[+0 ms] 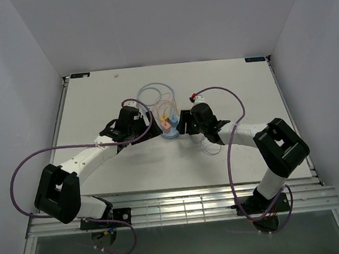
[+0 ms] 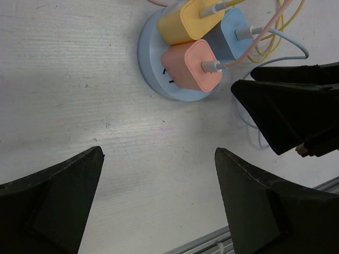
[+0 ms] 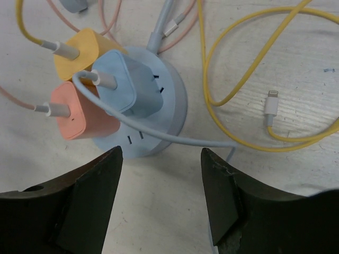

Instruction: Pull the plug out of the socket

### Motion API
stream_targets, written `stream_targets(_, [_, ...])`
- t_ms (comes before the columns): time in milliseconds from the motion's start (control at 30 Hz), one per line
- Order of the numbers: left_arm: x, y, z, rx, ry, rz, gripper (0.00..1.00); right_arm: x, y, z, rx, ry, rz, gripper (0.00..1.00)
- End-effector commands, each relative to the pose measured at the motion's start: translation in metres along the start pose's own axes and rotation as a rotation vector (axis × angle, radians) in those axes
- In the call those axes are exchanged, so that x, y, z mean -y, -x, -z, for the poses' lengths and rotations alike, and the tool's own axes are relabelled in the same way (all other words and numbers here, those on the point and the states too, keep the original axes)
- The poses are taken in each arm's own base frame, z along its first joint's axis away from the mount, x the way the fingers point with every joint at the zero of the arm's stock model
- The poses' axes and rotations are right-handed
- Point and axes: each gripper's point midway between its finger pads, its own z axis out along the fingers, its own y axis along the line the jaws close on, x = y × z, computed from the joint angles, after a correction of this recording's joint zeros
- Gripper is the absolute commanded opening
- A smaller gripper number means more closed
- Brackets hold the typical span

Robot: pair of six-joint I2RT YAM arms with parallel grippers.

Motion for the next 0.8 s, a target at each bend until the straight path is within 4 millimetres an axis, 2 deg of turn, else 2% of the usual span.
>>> stream_targets(0, [0.024, 0.022, 0.004, 0.065, -0.055, -0.008, 0.98, -0.009, 0.031, -0.011, 0.109, -0.002, -0.035, 0.66])
stream_targets(300, [0.034, 0.026, -0.01, 0.09, -0.072, -0.085, 0.98, -0.016, 0.026, -0.025, 0.131, 0.058, -0.045, 0.66])
stream_targets(567, [0.043, 0.04, -0.018, 0.192, -0.164, -0.342, 0.98, -0.011, 0.017, -0.037, 0.116, 0.045, -0.061, 0.62])
stream_targets(633, [0.05, 0.044, -0.02, 0.223, -0.209, -0.378, 0.98, -0.008, 0.014, -0.039, 0.11, 0.038, -0.063, 0.6])
stream_targets(733, [0.059, 0.041, -0.026, 0.204, -0.259, -0.445, 0.98, -0.004, 0.007, -0.041, 0.098, 0.03, -0.062, 0.59])
stream_targets(767, [0.057, 0.037, -0.034, 0.179, -0.259, -0.451, 0.98, -0.004, 0.006, -0.042, 0.097, 0.029, -0.057, 0.58])
